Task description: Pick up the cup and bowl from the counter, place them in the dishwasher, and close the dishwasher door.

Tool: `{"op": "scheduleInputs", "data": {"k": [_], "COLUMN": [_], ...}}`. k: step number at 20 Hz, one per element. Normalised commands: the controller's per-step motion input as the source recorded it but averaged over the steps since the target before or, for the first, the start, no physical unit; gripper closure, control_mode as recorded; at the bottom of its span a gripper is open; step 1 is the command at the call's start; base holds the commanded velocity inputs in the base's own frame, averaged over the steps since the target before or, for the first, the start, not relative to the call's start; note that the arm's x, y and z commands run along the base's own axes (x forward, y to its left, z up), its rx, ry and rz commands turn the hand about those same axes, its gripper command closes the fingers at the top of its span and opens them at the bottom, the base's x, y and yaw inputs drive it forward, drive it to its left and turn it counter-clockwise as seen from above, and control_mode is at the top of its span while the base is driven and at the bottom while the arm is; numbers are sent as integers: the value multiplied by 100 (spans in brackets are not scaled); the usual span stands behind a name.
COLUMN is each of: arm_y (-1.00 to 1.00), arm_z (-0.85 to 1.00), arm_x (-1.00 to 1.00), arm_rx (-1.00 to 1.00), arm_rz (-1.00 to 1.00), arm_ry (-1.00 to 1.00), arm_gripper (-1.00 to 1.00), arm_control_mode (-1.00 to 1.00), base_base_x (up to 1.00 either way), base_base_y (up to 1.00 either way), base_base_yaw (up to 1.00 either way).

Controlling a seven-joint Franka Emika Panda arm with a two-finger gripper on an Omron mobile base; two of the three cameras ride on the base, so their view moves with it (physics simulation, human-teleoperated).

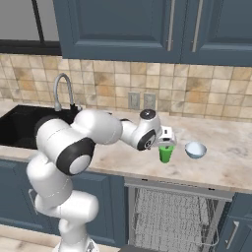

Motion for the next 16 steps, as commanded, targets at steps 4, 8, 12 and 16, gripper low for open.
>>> {"op": "scheduleInputs", "data": {"k": [4,8,12,16], "arm_y": [-7,-5,-4,-3], "arm_z": [-14,-15,-14,-14], "arm_x": [18,19,15,10], "arm_rx": [0,0,0,0], "arm_rz": [0,0,0,0], "arm_ry": [0,0,0,0], "arm_gripper": [-100,-100,-100,-100], "arm_control_mode": [-100,-100,-100,-100], "base_base_x": [0,0,0,0], "base_base_y": [0,0,0,0], "base_base_yaw": [0,0,0,0]}}
